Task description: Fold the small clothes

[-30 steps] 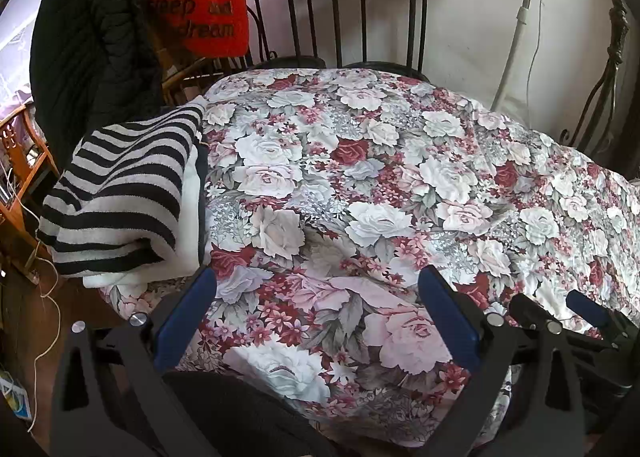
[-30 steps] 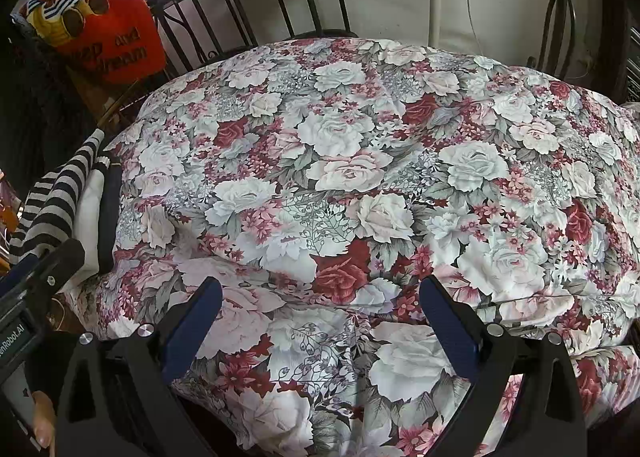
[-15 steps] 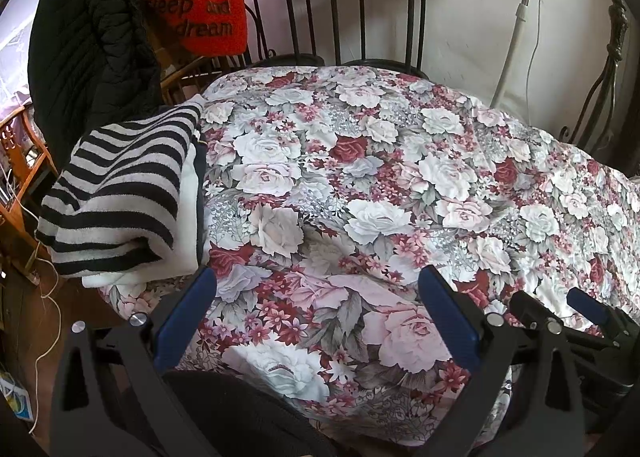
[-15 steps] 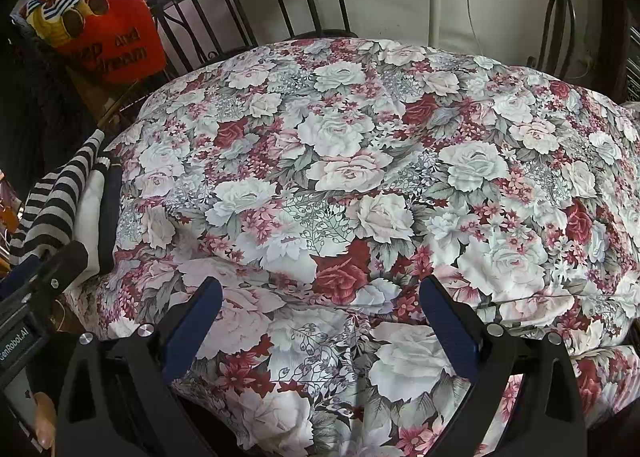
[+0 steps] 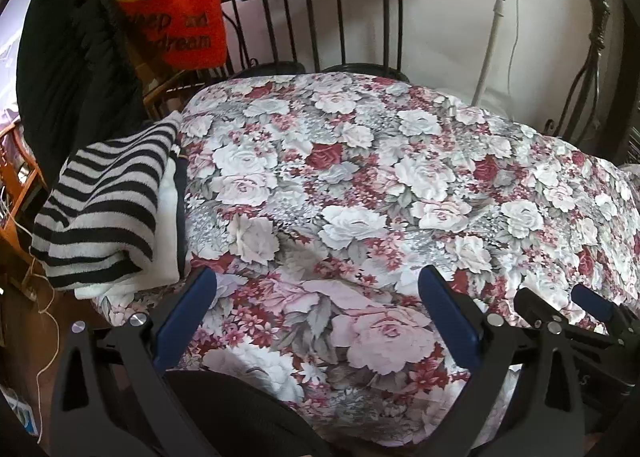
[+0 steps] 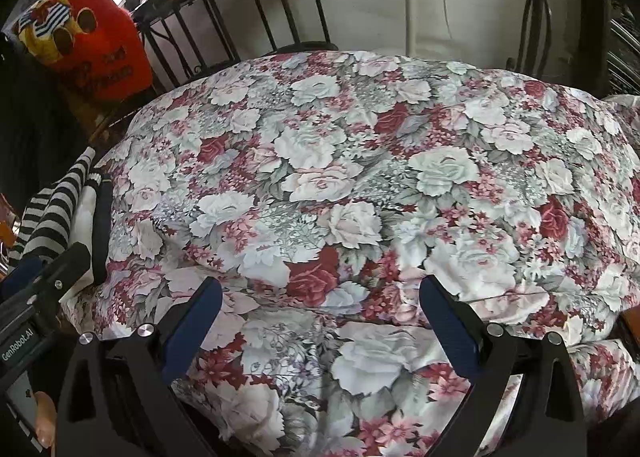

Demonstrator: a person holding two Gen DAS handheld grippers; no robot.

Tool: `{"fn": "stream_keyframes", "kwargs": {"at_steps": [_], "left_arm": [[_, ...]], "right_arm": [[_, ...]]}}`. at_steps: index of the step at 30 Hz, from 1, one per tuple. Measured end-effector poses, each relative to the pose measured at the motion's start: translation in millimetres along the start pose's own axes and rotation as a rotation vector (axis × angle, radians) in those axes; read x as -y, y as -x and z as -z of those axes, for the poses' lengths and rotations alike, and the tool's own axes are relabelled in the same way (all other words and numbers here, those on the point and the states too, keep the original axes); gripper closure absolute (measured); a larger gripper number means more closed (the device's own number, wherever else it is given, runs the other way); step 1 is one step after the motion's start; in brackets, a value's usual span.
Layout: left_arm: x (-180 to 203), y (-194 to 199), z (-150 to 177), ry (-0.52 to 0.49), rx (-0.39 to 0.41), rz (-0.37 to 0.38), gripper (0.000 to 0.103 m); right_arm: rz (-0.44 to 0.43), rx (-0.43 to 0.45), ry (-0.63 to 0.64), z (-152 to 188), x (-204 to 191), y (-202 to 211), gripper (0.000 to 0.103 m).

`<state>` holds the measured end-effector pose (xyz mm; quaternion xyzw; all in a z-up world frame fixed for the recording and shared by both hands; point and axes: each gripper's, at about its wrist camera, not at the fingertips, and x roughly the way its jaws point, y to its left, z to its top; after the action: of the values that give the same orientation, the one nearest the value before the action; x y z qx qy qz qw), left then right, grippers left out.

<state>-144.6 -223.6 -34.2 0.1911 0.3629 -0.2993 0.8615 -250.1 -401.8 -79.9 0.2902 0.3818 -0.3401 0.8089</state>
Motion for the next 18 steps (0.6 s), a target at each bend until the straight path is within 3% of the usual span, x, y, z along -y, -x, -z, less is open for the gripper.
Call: {"fn": "stream_keyframes", "kwargs": {"at_steps": [18], "left_arm": [[-0.5, -1.1, -14.4, -0.004, 0.007, 0.002, 0.005]], "right_arm": [[0.013, 0.015, -0.013, -0.1, 4.7, 7.3, 0.004]]}}
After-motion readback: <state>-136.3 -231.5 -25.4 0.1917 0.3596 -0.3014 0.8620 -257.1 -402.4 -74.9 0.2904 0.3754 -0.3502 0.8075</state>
